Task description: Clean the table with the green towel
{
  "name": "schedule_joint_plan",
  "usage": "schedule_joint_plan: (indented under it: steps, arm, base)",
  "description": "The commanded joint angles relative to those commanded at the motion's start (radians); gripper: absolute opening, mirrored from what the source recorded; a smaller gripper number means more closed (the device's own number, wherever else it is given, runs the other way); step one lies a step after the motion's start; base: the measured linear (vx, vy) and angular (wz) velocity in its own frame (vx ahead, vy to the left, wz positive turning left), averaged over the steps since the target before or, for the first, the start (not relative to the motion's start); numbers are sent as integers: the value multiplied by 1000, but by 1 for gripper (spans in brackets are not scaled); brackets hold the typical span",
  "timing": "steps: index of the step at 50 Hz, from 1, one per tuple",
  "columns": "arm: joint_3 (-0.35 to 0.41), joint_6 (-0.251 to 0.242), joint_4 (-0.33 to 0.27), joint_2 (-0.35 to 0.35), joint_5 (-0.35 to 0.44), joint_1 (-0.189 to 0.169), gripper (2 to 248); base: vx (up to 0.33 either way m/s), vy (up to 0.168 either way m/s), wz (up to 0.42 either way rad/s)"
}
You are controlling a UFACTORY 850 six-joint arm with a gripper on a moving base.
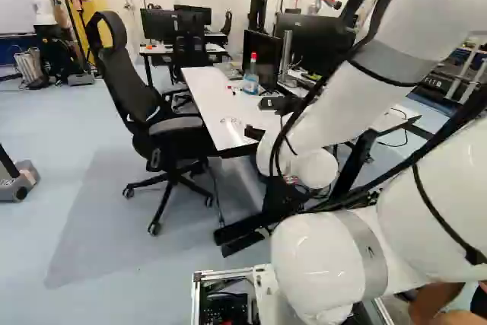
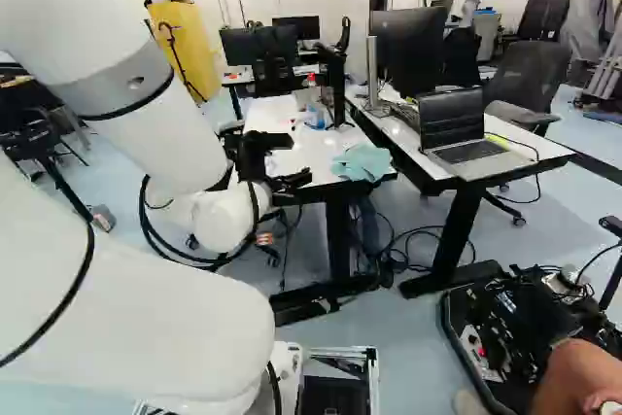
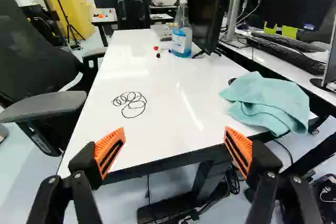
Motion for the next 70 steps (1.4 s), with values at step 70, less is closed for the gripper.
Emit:
schedule_joint_plan:
  steps: [70]
  arm:
    - [-41, 0, 0, -5, -6, -33, 247]
  base:
    - [0, 0, 0]
